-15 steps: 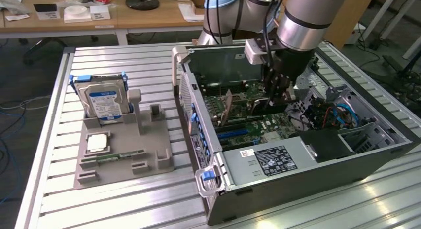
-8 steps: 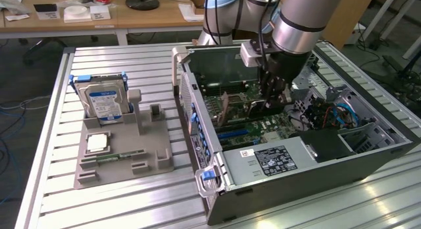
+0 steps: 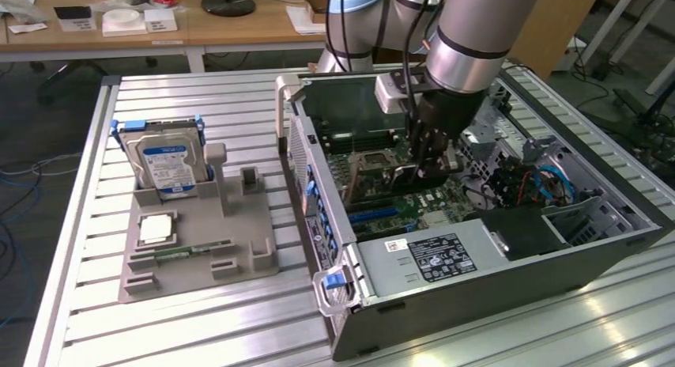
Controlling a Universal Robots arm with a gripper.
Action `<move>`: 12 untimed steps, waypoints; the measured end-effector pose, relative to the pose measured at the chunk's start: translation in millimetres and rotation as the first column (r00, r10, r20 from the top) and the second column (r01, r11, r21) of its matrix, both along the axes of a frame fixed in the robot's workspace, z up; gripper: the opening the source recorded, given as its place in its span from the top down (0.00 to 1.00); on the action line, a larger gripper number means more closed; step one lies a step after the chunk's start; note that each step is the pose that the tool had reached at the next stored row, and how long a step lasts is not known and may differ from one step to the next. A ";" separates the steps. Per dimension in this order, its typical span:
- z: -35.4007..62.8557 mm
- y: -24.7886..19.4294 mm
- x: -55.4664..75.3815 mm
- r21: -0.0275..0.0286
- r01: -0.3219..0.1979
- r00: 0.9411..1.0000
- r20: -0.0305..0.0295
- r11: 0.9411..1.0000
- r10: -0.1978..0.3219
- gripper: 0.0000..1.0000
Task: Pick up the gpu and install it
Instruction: 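Insert the gpu into the slot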
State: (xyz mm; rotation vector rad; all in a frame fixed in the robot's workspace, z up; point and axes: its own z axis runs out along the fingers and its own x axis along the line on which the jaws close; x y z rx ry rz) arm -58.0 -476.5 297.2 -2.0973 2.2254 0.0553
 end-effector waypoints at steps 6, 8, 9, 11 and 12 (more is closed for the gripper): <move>-1.6 0.0 -1.0 0.000 0.000 1.000 0.000 1.000 0.000 0.73; -3.3 0.0 -3.2 0.000 0.000 1.000 0.000 1.000 0.000 0.73; -4.5 0.0 -4.4 0.000 0.000 1.000 0.000 1.000 0.000 0.73; -7.7 0.0 -6.8 0.000 0.000 1.000 0.000 1.000 0.000 0.73; -9.5 0.0 -7.8 0.000 0.000 1.000 0.000 1.000 0.000 0.73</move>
